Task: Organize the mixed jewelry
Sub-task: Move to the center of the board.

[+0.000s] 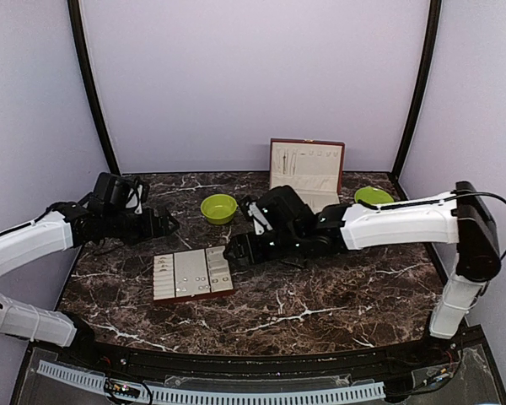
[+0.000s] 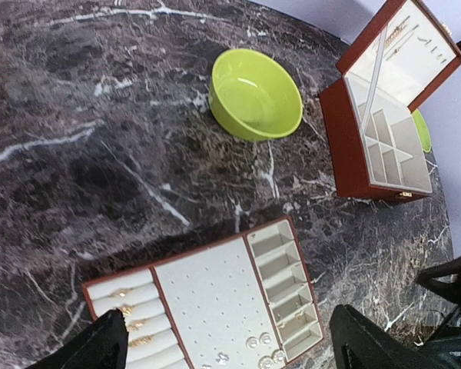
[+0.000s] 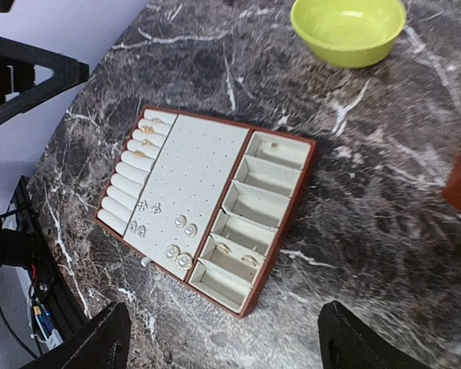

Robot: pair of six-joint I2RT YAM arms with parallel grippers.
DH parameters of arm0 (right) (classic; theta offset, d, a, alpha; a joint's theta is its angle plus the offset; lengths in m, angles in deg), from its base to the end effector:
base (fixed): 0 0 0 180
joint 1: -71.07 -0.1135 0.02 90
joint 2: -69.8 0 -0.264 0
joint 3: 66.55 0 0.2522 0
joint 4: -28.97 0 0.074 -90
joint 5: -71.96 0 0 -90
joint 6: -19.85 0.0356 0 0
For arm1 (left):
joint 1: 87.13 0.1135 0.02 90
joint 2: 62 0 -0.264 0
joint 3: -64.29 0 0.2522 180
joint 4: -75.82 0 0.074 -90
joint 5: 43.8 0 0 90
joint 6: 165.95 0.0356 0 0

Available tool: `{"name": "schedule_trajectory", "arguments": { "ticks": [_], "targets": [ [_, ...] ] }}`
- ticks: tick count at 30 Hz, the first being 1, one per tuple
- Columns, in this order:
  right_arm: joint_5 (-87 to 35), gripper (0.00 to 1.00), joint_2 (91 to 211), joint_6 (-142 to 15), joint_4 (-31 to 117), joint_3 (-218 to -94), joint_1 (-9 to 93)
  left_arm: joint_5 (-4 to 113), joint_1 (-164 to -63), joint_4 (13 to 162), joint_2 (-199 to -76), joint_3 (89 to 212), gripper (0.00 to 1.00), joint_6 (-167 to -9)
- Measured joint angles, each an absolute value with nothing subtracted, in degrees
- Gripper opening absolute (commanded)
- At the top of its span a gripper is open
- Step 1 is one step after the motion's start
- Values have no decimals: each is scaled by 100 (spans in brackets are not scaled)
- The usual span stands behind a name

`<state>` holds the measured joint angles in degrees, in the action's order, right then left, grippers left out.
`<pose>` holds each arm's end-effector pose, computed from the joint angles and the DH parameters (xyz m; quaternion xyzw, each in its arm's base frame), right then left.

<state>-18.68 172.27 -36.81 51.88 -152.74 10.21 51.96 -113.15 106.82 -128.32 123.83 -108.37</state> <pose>0.1964 0.3531 0.2313 -0.2172 0.8768 0.3177 0.2883 0.2239 -0.1133 0.2585 -0.0280 0.8967 -0.2539 0.3616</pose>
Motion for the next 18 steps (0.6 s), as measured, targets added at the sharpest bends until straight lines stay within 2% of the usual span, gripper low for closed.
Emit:
{"name": "schedule_trajectory", "arguments": {
  "ticks": [5, 9, 13, 18],
  "targets": [
    [-1366, 86, 15874, -3637, 5533, -14725, 1292, 5377, -10644, 10715, -12843, 12635, 94, -10162],
    [-1105, 86, 14959, -3486, 5830, -13947, 2022, 5679, -10030, 10695, -12843, 12639, 94, -9723],
    [-1001, 87, 14301, -3410, 6270, -13202, 2828, 5961, -9525, 10404, -12767, 12530, 94, -9303],
    [-1162, 82, 14014, -3512, 6512, -12870, 3803, 6144, -9173, 10168, -12539, 12394, 94, -9012]
  ]
}}
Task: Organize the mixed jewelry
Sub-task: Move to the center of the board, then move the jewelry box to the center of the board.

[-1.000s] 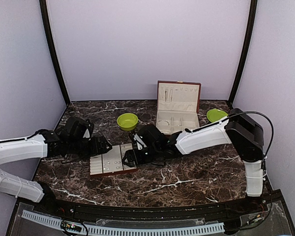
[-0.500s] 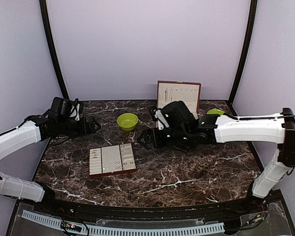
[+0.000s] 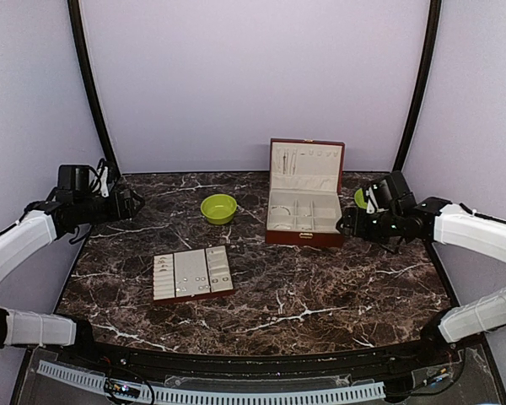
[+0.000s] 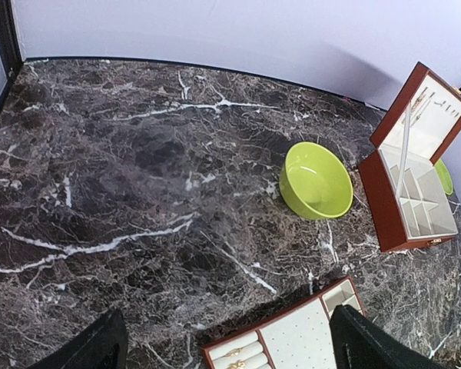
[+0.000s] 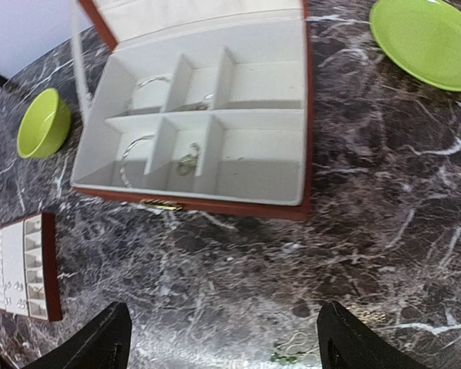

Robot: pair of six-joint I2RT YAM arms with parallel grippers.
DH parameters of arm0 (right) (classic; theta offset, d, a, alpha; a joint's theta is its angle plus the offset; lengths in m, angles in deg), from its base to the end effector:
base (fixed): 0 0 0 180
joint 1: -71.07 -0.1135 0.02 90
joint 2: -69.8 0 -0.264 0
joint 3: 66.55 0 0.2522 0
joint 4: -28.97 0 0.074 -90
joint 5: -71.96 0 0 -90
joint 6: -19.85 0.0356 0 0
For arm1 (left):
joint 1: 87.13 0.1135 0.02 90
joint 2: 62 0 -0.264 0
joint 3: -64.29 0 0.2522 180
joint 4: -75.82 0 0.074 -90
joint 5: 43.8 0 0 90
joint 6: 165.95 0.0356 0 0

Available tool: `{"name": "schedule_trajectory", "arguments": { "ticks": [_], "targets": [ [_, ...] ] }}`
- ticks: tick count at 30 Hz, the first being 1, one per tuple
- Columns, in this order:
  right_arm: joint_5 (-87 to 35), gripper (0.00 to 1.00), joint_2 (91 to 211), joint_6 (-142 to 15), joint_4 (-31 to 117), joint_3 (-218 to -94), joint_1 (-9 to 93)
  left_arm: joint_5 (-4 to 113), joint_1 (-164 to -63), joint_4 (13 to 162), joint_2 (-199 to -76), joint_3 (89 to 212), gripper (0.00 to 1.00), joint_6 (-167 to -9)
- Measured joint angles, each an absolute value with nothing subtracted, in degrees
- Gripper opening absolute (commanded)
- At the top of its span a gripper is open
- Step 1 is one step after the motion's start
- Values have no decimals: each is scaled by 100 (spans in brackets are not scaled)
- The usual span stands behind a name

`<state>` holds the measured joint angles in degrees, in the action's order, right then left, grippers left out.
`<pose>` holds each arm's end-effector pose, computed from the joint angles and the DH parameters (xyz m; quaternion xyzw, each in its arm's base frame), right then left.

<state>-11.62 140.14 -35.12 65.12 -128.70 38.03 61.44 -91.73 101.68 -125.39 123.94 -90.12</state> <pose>0.2193 0.1379 0.2497 0.0377 0.9197 0.1741 0.3499 0.2461 -0.0292 0.2796 -0.0050 0.8592 -0.1944 0.4732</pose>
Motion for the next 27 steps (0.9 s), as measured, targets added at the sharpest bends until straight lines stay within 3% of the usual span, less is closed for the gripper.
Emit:
{"name": "schedule_trajectory", "arguments": {
  "ticks": [6, 13, 20, 27],
  "targets": [
    [-1543, 67, 14207, -3797, 6589, -12795, 4697, 6007, -9136, 10129, -12465, 12394, 94, -8809],
    [-1892, 51, 15206, -4186, 6639, -13134, 5029, 5812, -9136, 10131, -12465, 12394, 93, -8735],
    [-1953, 48, 16305, -4516, 6700, -14231, 5082, 5727, -9136, 10131, -12472, 12394, 93, -8702],
    [-1641, 39, 17173, -4811, 6742, -15193, 5086, 5694, -9136, 10142, -12522, 12394, 93, -8685]
  ]
}}
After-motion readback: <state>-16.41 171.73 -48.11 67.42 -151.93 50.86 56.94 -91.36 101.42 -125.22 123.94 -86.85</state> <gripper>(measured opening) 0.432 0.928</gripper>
